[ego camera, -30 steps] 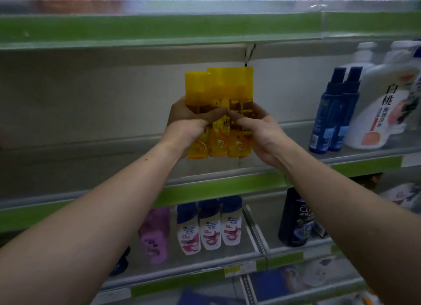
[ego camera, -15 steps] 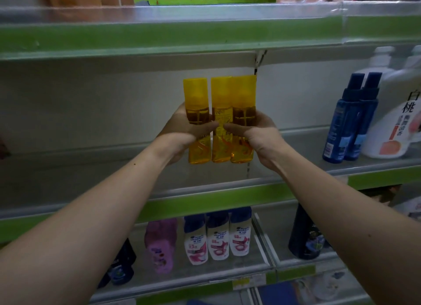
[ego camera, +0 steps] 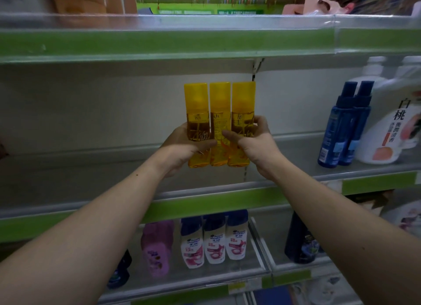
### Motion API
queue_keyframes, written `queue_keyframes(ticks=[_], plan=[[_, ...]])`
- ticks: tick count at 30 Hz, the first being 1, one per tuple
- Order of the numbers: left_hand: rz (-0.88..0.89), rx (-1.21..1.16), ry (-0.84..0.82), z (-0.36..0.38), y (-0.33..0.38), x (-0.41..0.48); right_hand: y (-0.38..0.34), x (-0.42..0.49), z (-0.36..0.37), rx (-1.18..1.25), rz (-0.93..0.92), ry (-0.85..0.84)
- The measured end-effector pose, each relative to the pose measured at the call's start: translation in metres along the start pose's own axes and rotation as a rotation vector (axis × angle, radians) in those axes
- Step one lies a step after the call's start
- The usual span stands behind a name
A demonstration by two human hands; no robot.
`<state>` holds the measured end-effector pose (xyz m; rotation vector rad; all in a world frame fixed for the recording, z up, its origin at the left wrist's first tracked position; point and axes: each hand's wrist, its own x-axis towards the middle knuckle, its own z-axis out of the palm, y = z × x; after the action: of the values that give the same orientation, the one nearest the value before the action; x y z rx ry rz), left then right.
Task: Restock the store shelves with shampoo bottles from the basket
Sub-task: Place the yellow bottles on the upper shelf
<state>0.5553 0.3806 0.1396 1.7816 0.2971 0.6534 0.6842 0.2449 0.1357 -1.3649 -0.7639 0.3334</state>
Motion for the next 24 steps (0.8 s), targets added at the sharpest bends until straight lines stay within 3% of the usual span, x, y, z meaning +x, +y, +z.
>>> queue_keyframes(ticks=[9,24], plan=[[-0.001,0.071,0.053,0.007,0.004,-0.005,-0.008,-0.009,-0.015,-0.188,-0.051,-0.064],[-0.046,0.026,-0.01,0.001,-0.001,0.003,-0.013,-0.017,-0.037,-0.146,-0.006,-0.191]])
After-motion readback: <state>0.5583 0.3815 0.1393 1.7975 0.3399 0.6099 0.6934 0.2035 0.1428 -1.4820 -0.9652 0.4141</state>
